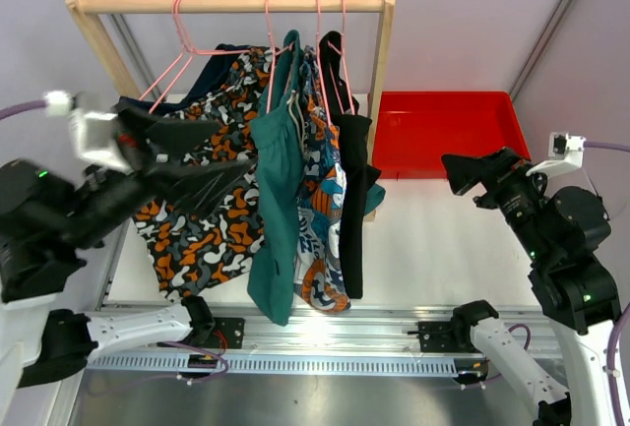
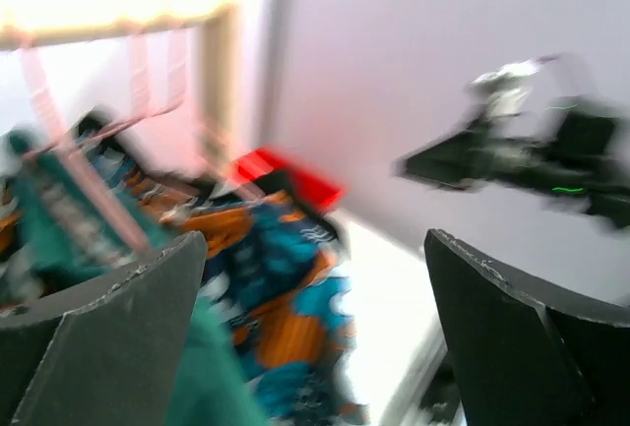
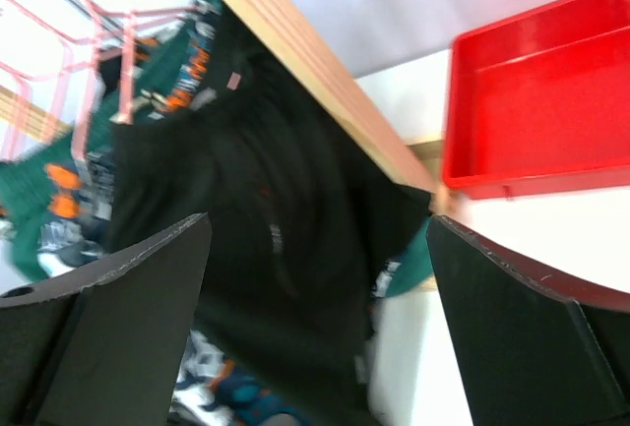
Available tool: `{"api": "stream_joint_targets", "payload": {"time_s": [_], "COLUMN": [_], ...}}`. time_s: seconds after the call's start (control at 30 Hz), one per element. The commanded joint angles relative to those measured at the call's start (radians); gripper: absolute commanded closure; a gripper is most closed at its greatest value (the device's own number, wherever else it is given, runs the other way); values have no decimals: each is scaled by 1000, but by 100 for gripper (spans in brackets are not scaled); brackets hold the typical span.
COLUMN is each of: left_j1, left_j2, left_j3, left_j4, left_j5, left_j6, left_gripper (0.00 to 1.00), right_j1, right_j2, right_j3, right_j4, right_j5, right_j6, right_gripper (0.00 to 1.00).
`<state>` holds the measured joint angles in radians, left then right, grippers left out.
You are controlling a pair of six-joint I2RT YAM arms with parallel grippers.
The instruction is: Remove the shorts from the hanger
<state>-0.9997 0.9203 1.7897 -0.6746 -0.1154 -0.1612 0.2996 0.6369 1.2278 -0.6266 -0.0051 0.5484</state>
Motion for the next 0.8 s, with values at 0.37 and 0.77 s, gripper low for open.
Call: {"api": "stream_joint_targets", "payload": {"time_s": [0.37,0.77], "left_j1": [-63,-62], "left_j2": [-586,158], "left_j3": [-728,254], "left_j4": [929,31], "left_j5": [212,-214], "left_j6": [-305,156], "left_gripper": [1,1], "right_j1": [4,-97], "right_j2": [-48,19], "right_j3": [127,102], "right_j4": [-105,-151], "right_j5": [-7,4], "right_j6": [202,228], "right_gripper": [1,0]}}
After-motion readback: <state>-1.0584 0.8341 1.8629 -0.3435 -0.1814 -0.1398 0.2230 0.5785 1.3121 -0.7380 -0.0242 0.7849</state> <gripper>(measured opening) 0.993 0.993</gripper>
